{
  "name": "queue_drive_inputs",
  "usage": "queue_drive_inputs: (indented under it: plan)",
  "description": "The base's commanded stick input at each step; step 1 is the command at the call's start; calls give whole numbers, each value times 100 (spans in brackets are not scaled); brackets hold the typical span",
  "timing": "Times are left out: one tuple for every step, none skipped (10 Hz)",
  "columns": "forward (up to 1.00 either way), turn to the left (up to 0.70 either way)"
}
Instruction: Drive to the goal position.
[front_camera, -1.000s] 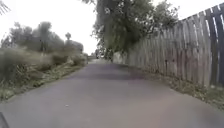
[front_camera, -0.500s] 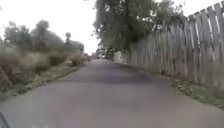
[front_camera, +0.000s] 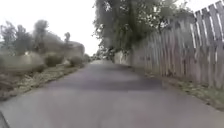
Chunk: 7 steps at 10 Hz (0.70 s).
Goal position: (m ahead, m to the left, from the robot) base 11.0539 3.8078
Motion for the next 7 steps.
queue_drive_inputs:
  plan:
    - [100, 0]
    - [100, 0]
    - [100, 0]
    - [100, 0]
    - [100, 0]
    - [100, 0]
    - [100, 0]
